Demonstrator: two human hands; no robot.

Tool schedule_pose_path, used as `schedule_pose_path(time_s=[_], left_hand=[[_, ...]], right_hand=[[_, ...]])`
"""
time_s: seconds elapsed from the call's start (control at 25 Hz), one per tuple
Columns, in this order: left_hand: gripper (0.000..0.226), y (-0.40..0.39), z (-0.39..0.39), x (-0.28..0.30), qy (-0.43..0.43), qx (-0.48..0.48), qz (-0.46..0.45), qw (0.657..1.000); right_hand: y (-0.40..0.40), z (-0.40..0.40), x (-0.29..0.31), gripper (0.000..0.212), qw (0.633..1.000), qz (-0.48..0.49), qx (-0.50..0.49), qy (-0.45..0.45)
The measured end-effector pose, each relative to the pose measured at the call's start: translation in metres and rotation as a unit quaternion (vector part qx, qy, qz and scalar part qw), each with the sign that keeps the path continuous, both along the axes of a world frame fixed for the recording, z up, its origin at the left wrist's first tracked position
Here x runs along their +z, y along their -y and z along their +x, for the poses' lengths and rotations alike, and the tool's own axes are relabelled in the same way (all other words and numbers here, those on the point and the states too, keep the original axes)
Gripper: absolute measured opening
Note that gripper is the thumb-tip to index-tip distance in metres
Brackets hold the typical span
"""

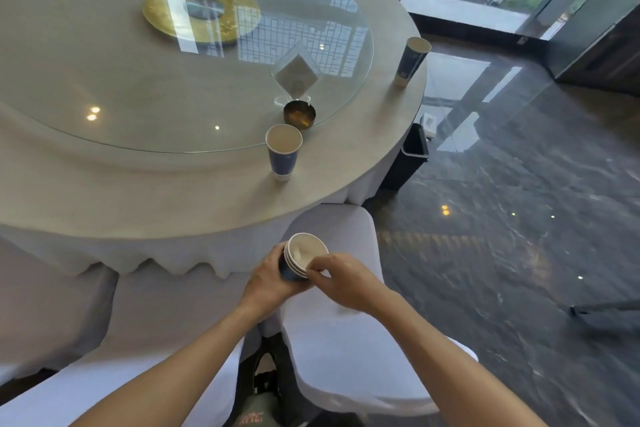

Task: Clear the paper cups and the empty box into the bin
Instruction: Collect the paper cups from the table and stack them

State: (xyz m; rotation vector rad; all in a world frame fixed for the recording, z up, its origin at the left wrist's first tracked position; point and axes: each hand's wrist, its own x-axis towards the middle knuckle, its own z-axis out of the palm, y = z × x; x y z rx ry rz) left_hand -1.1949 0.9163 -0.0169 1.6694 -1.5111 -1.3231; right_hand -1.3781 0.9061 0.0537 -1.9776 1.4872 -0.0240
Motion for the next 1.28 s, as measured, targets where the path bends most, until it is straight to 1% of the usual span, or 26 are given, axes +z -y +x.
schedule_pose_path(time_s=[0.12, 0.2, 0.32, 0.36, 0.44, 0.52, 0.6, 0.68, 0.8, 0.92, 1.0, 1.04, 1.12, 1.2, 1.28], left_hand=[[0.073, 0.012, -0.010, -0.005, 0.000, 0.007, 0.007, 1.000], [0.076, 0.020, -0.016, -0.013, 0.005, 0.014, 0.012, 1.000], [0.075, 0.025, -0.024, -0.032, 0.016, 0.041, 0.036, 0.998], [0.075, 0.025, -0.026, -0.040, 0.016, 0.055, 0.045, 0.997], [0.076, 0.022, -0.034, -0.059, 0.017, 0.074, 0.056, 0.996], [0.077, 0.017, -0.042, -0.079, 0.019, 0.081, 0.059, 0.995], [0.079, 0.014, -0.051, -0.099, 0.017, 0.083, 0.064, 0.994], [0.079, 0.012, -0.060, -0.123, 0.013, 0.085, 0.072, 0.994], [0.075, 0.006, -0.070, -0.166, 0.008, 0.099, 0.087, 0.991], [0.079, -0.001, -0.073, -0.195, 0.015, 0.102, 0.098, 0.990], [0.080, -0.003, -0.075, -0.209, 0.019, 0.092, 0.106, 0.990], [0.080, -0.004, -0.077, -0.215, 0.020, 0.089, 0.110, 0.990], [0.082, -0.006, -0.078, -0.224, 0.021, 0.084, 0.116, 0.989], [0.084, -0.009, -0.078, -0.224, 0.020, 0.082, 0.123, 0.989], [0.084, -0.011, -0.077, -0.215, 0.021, 0.078, 0.125, 0.989]], right_hand=[[0.014, -0.011, -0.007, 0.027, 0.999, 0.030, -0.012, -0.002], [0.024, -0.019, -0.012, 0.027, 0.998, 0.040, -0.031, 0.020], [0.036, -0.044, -0.029, 0.024, 0.985, 0.009, -0.140, 0.102], [0.041, -0.057, -0.040, 0.028, 0.979, -0.004, -0.171, 0.109], [0.050, -0.085, -0.071, 0.046, 0.980, 0.003, -0.185, 0.074], [0.056, -0.112, -0.113, 0.068, 0.984, 0.063, -0.164, 0.008], [0.059, -0.132, -0.162, 0.082, 0.983, 0.117, -0.129, -0.064], [0.059, -0.145, -0.217, 0.088, 0.977, 0.149, -0.095, -0.117], [0.049, -0.150, -0.299, 0.090, 0.968, 0.187, -0.053, -0.161], [0.039, -0.148, -0.357, 0.093, 0.960, 0.201, -0.023, -0.193], [0.035, -0.148, -0.383, 0.088, 0.956, 0.211, -0.020, -0.204], [0.032, -0.148, -0.394, 0.081, 0.953, 0.219, -0.023, -0.208], [0.024, -0.152, -0.409, 0.061, 0.950, 0.237, -0.039, -0.199], [0.015, -0.157, -0.410, 0.038, 0.951, 0.246, -0.033, -0.184], [0.009, -0.160, -0.396, 0.027, 0.950, 0.253, -0.020, -0.184]])
